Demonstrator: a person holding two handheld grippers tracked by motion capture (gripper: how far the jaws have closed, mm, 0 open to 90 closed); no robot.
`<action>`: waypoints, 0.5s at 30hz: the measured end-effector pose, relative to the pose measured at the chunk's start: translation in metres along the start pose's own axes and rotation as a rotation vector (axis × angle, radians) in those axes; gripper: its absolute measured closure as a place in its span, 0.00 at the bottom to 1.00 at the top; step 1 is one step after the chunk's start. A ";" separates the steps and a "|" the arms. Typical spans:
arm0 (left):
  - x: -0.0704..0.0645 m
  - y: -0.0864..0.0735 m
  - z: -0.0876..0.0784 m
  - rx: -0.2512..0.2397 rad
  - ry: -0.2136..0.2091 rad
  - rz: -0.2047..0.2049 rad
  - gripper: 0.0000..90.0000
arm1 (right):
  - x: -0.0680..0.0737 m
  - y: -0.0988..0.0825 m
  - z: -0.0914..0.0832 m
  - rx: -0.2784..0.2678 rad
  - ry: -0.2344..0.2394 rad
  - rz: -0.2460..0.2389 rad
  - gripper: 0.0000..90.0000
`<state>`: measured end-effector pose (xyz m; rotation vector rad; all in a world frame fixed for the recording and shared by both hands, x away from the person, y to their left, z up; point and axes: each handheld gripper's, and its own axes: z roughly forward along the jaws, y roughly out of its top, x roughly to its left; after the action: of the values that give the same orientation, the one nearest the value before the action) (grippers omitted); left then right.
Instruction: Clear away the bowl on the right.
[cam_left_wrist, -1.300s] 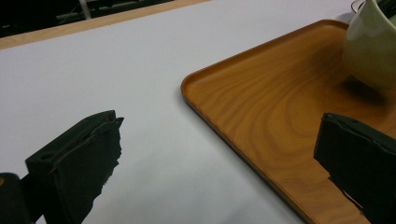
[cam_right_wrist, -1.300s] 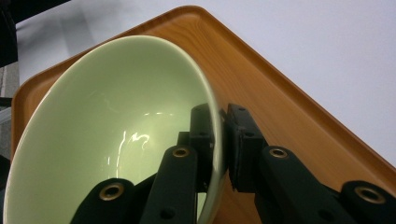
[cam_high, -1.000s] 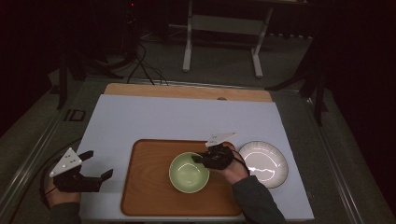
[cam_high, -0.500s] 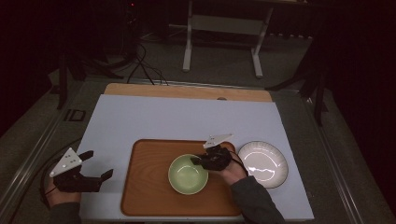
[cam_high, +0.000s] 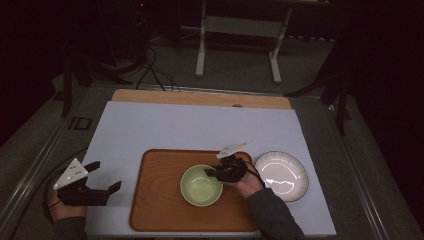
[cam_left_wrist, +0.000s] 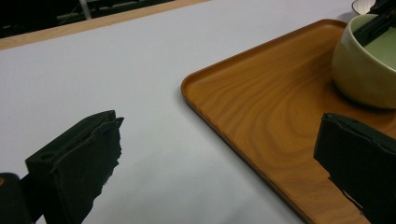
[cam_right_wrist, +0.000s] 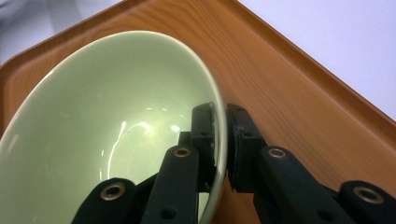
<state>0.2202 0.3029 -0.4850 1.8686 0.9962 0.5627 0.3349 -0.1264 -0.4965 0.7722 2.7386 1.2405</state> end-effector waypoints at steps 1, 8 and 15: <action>0.000 0.000 0.000 0.000 0.000 0.001 0.01 | 0.000 0.000 0.001 0.000 -0.001 0.003 0.91; 0.000 0.000 0.000 0.001 0.000 0.000 0.01 | -0.003 -0.002 0.002 -0.010 0.003 0.007 0.90; 0.000 0.000 0.000 0.002 0.001 0.000 0.01 | -0.007 -0.004 -0.007 -0.040 0.011 0.019 0.80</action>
<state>0.2203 0.3028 -0.4851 1.8703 0.9970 0.5628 0.3372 -0.1368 -0.4957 0.7918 2.7123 1.3026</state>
